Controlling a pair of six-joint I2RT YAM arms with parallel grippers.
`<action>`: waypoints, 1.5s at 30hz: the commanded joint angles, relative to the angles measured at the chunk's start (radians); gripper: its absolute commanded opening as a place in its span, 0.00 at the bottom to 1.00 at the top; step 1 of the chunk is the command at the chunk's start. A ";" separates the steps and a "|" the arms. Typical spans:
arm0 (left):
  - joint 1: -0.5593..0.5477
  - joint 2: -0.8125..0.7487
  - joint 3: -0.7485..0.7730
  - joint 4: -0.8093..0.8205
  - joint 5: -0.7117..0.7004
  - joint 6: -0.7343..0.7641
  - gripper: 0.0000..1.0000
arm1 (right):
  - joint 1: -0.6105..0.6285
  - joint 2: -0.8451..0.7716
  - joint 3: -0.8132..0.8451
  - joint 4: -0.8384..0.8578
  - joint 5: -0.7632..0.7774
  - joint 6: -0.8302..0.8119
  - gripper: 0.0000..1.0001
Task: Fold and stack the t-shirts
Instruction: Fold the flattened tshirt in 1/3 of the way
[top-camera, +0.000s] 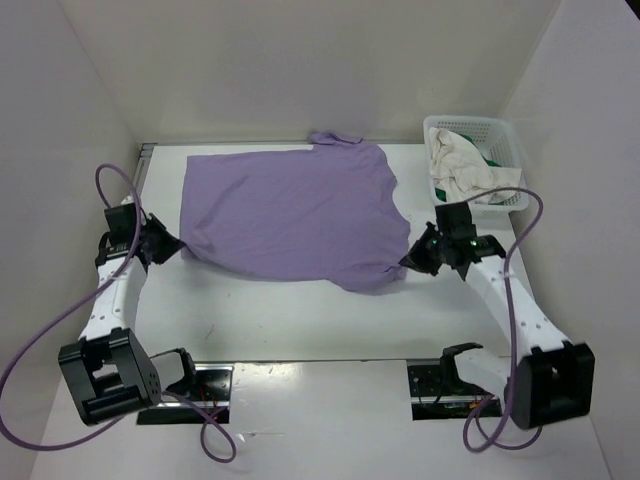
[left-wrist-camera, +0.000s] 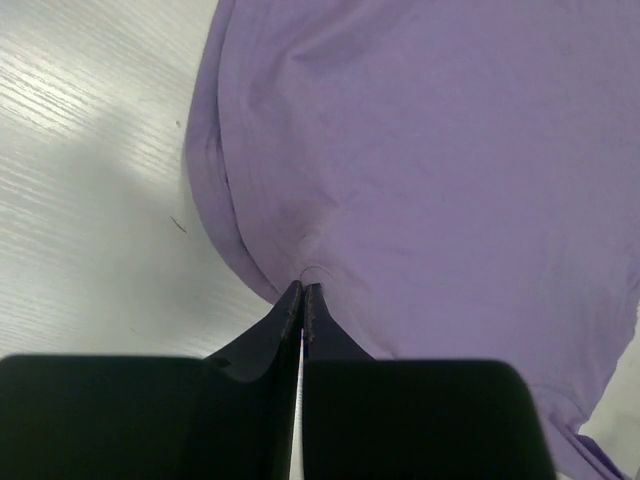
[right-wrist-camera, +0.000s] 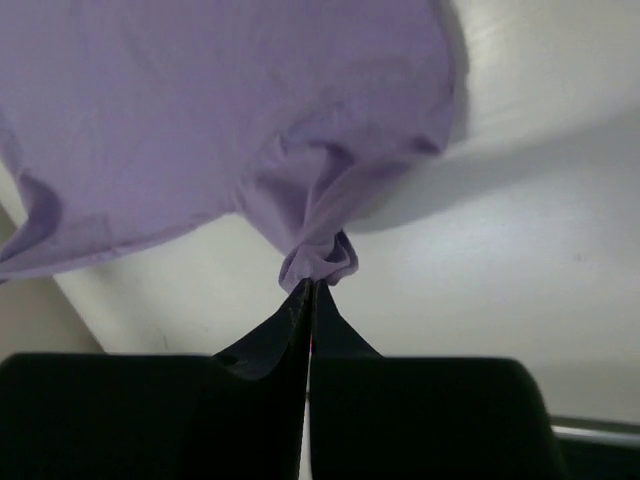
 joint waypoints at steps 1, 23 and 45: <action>-0.001 0.068 0.012 0.086 -0.027 -0.021 0.00 | 0.007 0.128 0.111 0.180 0.092 -0.059 0.00; -0.001 0.493 0.270 0.252 0.001 -0.105 0.00 | -0.022 0.873 0.798 0.306 0.205 -0.216 0.00; -0.044 0.720 0.494 0.217 -0.047 -0.039 0.43 | -0.031 1.135 1.076 0.288 0.259 -0.234 0.15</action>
